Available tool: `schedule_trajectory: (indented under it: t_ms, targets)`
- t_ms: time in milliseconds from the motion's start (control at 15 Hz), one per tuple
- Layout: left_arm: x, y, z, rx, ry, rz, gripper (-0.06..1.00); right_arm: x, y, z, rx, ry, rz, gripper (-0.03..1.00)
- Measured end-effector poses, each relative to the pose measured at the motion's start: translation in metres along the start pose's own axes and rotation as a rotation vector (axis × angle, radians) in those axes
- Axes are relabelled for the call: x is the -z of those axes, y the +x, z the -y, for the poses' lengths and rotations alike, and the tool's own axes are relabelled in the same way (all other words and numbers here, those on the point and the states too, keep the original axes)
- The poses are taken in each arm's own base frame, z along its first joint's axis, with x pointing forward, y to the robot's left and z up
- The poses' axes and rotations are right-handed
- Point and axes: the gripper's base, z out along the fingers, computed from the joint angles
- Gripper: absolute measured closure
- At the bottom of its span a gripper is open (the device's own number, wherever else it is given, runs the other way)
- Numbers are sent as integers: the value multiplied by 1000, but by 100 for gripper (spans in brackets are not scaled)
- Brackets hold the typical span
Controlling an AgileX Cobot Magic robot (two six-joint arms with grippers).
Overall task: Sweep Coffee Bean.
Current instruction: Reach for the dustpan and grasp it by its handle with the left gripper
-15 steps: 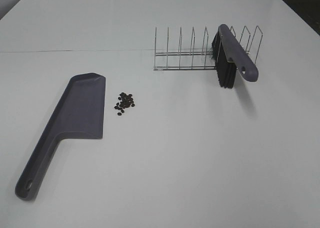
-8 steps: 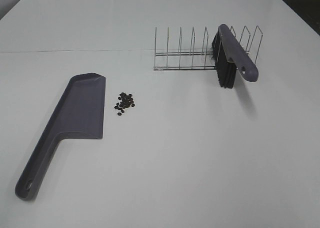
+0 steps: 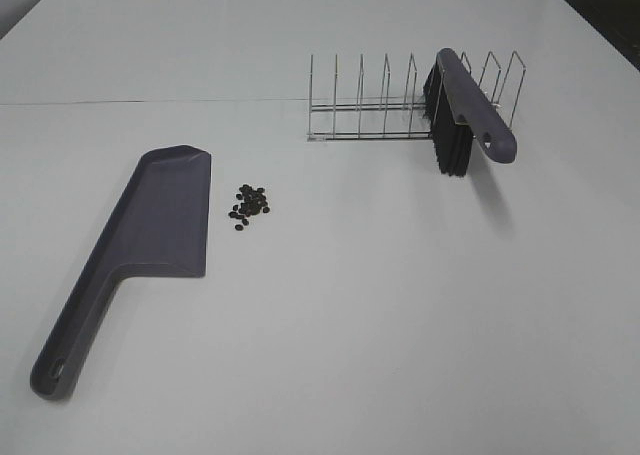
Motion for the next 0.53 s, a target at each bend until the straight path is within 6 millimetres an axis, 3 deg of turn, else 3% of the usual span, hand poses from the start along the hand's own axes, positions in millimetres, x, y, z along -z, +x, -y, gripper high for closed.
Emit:
schedule_trajectory:
  t_ms: [533]
  targets:
    - [0, 0, 0, 0, 0, 0, 14, 0, 0, 0, 0, 0, 0, 35]
